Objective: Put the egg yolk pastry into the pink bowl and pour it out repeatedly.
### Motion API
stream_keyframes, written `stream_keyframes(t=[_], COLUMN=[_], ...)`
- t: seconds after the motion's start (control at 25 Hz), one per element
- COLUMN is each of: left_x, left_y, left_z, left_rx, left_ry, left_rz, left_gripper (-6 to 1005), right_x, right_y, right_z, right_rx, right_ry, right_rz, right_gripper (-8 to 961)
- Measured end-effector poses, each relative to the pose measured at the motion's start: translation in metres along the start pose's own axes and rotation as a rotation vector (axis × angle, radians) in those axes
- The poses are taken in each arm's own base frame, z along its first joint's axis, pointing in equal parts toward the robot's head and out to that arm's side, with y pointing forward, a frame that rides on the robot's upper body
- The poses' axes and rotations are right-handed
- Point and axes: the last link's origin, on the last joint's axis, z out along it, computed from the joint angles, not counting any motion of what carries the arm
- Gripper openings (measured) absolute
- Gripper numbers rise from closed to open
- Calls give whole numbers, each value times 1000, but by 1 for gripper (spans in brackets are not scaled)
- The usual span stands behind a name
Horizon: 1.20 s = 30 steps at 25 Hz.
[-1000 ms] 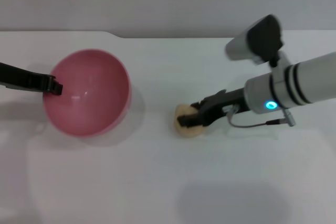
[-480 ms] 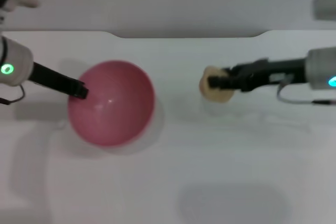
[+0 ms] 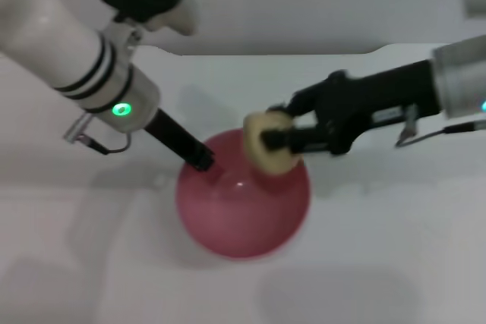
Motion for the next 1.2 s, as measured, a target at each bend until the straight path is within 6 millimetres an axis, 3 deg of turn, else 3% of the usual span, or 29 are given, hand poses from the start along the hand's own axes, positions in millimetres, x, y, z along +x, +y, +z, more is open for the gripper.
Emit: stream_keyframes(t=[0.2,0.44,0.52,0.72,0.84,0.88,1.04,1.08,1.2], left_x=[10,11,11,9,6,5,-5,-6,-8], left_y=[7,5,3,-7,-23,-29,-44,-44,-31], left_z=[0,-3,-3,-2,-5,-8,-23,-27,-36], left_rx=[-10,-9,-2,35,95,118,232,265,365], left_ry=[18,35,39,78,160,197,365,418,580], left_rz=[21,9,7,-10,-43,-55,-58,-42,33], left_gripper=[-2,-2,-2,-1,-1,-1,-2,-2,-2], right_x=[8,20,19,18,26,26,54,68,87], right_y=[3,2,-2,-18,-28,-28,-36,-37,-37], right_z=[25,30,23,-8,-33,-33,-64,-71,-77], right_rx=[-15,17,39,141,205,205,289,312,330], right_ry=[169,224,195,79,10,10,-22,-35,-49], right_rz=[27,71,91,227,323,323,444,502,574], right_gripper=[344,294,469,474,477,478,483,484,487])
